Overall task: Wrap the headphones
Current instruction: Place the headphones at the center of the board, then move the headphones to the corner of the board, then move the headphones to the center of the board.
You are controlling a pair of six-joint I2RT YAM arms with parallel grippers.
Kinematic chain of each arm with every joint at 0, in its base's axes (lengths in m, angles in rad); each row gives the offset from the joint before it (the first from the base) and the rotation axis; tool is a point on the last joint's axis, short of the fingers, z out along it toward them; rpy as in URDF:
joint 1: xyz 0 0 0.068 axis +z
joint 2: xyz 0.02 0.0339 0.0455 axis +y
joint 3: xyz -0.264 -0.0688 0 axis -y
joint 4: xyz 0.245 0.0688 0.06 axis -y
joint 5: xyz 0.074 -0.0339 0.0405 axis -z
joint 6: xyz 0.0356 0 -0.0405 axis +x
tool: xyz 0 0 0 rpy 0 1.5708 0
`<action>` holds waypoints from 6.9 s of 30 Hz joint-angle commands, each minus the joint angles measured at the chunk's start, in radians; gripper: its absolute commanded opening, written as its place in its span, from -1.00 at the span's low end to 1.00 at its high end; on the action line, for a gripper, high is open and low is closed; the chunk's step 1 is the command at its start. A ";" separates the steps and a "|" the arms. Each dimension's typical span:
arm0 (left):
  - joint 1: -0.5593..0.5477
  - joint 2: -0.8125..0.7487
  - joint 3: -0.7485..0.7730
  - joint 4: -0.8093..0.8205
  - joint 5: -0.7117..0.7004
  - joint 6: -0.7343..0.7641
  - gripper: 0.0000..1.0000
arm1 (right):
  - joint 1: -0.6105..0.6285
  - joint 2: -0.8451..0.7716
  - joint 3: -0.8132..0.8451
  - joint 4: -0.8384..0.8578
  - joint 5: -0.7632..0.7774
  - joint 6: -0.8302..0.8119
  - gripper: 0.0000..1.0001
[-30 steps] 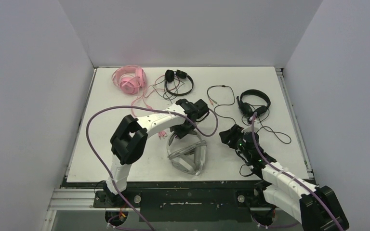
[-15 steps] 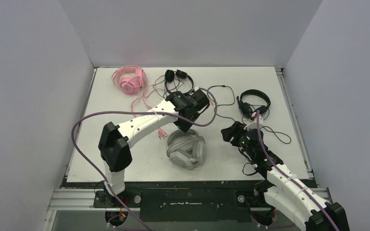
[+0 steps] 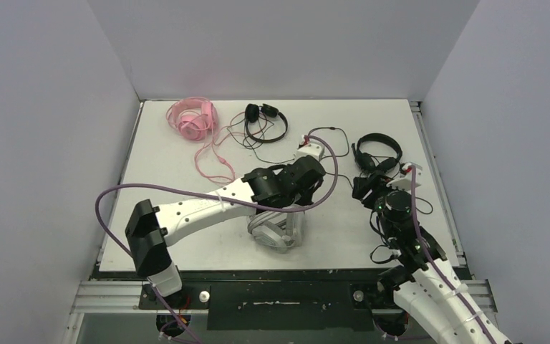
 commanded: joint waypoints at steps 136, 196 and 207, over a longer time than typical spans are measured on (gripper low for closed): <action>1.238 0.746 0.818 -0.019 0.123 -0.129 0.90 | -0.001 0.120 0.213 -0.043 -0.141 0.003 0.28; 0.327 -0.326 -0.559 -0.026 -0.135 -0.589 0.76 | 0.004 0.236 0.189 -0.096 -0.380 -0.055 0.72; 0.772 -0.487 -0.619 0.184 0.331 0.114 0.95 | 0.021 0.284 0.210 -0.064 -0.382 -0.050 0.76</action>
